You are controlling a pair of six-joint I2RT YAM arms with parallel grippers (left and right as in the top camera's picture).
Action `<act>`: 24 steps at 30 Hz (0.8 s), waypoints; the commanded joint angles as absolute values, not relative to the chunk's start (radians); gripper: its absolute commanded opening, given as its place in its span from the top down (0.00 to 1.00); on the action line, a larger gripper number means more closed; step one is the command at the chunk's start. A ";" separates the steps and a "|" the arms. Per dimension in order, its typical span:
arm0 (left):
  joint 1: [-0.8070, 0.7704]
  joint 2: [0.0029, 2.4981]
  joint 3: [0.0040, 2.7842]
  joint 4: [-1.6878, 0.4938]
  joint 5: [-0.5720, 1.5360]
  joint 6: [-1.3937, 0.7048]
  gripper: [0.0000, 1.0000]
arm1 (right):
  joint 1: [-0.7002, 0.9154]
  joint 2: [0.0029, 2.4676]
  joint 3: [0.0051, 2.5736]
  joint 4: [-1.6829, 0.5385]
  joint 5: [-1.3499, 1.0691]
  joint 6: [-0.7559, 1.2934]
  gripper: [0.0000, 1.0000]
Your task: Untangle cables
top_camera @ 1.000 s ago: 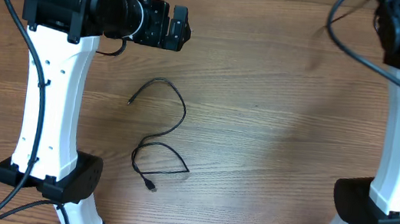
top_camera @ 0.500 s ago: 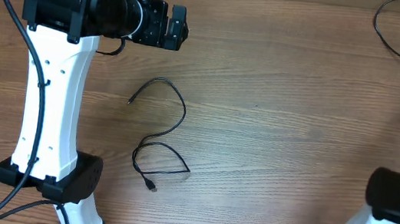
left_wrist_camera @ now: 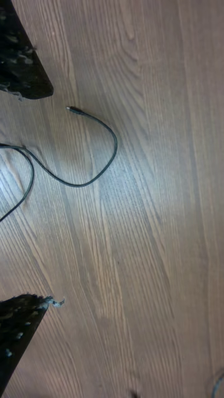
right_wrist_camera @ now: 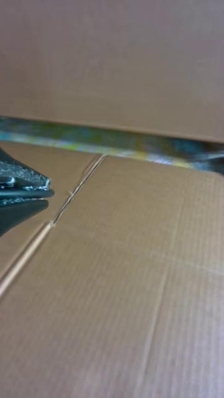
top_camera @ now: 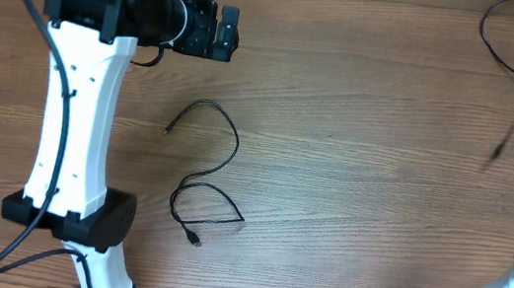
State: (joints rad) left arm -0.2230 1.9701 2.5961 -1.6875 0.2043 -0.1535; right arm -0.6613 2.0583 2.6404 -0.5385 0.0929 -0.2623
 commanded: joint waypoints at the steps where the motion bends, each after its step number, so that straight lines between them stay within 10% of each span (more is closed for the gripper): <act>1: -0.223 2.013 2.598 -1.689 0.208 -0.139 0.00 | -0.721 2.045 2.640 -0.532 -0.093 -0.241 0.96; 24: -0.224 2.042 2.598 -1.689 0.210 -0.138 0.00 | -0.755 2.123 2.214 -0.984 -0.289 0.162 0.96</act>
